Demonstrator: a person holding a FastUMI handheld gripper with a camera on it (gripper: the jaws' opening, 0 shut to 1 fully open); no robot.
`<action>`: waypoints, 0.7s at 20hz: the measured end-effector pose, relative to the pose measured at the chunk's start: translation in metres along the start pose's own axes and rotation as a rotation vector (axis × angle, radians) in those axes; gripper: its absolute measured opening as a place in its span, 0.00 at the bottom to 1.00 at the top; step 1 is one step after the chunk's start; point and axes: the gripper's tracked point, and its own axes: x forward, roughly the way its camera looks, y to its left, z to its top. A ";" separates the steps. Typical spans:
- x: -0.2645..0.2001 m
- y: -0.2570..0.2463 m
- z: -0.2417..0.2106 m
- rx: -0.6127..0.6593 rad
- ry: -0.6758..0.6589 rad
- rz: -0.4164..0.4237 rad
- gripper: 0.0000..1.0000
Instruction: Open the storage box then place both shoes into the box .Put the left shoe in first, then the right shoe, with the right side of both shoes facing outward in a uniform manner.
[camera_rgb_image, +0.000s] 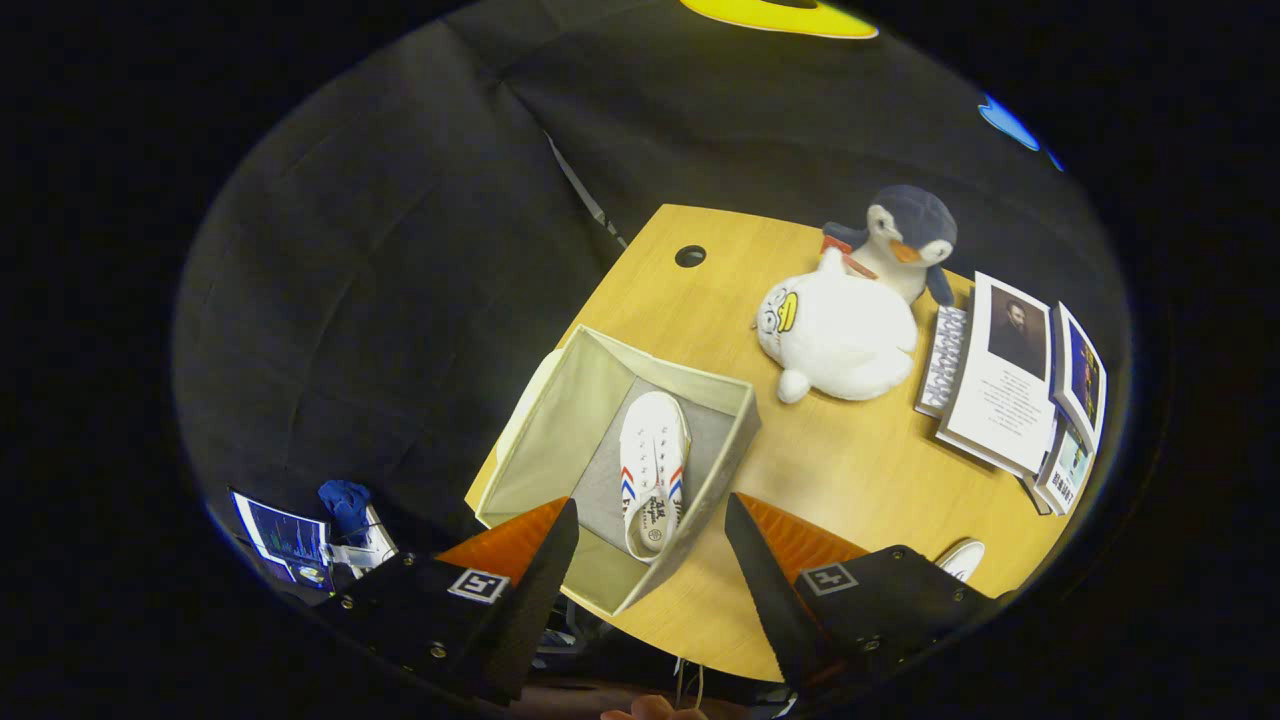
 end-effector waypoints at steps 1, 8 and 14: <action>-0.007 -0.009 -0.003 0.013 -0.009 -0.004 0.90; -0.049 -0.085 -0.041 0.120 -0.063 -0.072 0.90; -0.081 -0.158 -0.088 0.260 -0.079 -0.147 0.90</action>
